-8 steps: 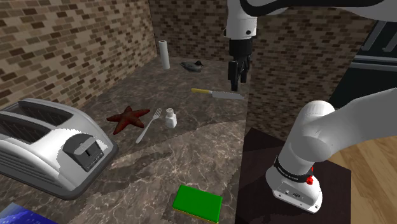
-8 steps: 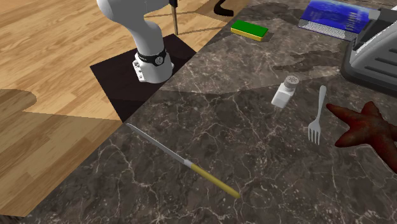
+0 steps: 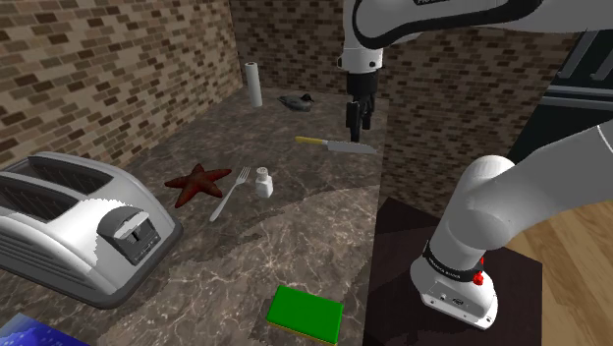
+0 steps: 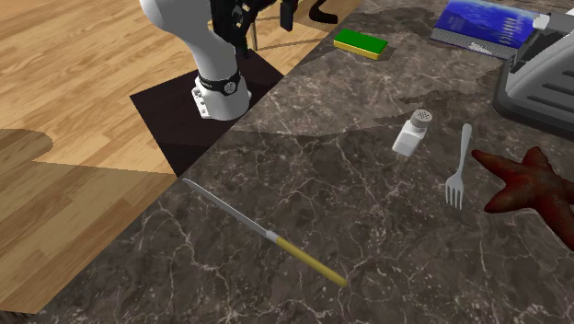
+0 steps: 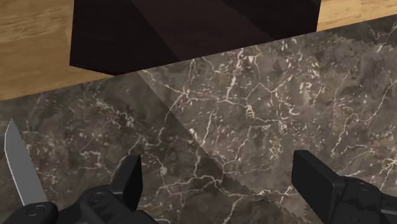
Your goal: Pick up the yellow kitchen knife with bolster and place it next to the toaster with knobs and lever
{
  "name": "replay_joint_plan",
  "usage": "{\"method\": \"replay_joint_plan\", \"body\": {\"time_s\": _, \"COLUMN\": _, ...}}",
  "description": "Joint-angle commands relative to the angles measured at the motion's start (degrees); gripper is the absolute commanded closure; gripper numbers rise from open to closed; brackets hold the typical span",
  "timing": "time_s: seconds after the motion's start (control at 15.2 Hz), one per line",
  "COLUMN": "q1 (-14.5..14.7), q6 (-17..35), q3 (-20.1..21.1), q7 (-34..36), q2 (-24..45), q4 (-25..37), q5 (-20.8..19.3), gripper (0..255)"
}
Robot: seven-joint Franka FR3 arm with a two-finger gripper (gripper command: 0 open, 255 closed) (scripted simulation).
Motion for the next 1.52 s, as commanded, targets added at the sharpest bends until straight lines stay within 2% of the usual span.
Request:
{"method": "replay_joint_plan", "body": {"time_s": 0.0, "q1": -0.3, "q6": 3.5, "q3": -1.7, "q7": -2.8, "q2": 3.0, "q4": -0.2, "q5": -1.4, "gripper": 0}}
{"method": "replay_joint_plan", "body": {"time_s": 0.59, "q1": -1.1, "q6": 16.6, "q3": -8.0, "q7": -14.1, "q2": 19.1, "q4": 4.3, "q5": -4.6, "gripper": 0}}
{"method": "replay_joint_plan", "body": {"time_s": 1.19, "q1": -2.0, "q6": 26.2, "q3": -12.1, "q7": -25.8, "q2": 38.1, "q4": 15.2, "q5": -2.2, "gripper": 0}}
{"method": "replay_joint_plan", "body": {"time_s": 1.45, "q1": -2.2, "q6": 28.6, "q3": -12.1, "q7": -26.2, "q2": 39.4, "q4": 14.0, "q5": -1.8, "gripper": 0}}
